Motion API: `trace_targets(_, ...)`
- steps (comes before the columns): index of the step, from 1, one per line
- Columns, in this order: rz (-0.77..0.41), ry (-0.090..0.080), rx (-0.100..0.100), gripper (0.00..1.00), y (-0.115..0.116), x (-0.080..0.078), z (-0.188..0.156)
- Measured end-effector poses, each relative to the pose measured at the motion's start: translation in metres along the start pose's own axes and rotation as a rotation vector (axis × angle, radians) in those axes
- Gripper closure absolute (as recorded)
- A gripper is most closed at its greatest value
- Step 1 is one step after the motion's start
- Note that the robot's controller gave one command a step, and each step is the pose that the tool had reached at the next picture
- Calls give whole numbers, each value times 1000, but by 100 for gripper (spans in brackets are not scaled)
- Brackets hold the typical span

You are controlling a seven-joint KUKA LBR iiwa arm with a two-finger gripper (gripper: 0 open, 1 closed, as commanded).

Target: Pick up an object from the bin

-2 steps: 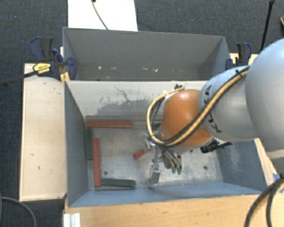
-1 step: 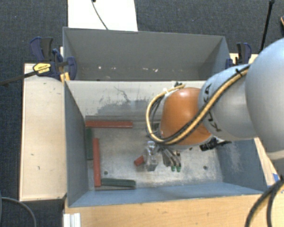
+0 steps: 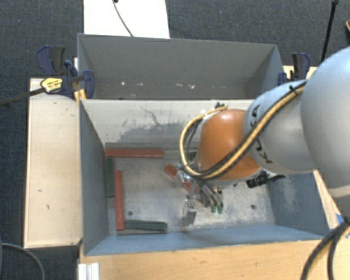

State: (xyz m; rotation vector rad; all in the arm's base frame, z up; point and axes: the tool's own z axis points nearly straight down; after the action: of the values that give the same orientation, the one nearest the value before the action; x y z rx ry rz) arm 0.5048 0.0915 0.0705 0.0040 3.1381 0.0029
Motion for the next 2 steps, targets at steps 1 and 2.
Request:
trace_targets(1,-444,-5,3,0,-48,-39,-53)
trace_targets(2,-426,4,-1,0,-31,-31,3)
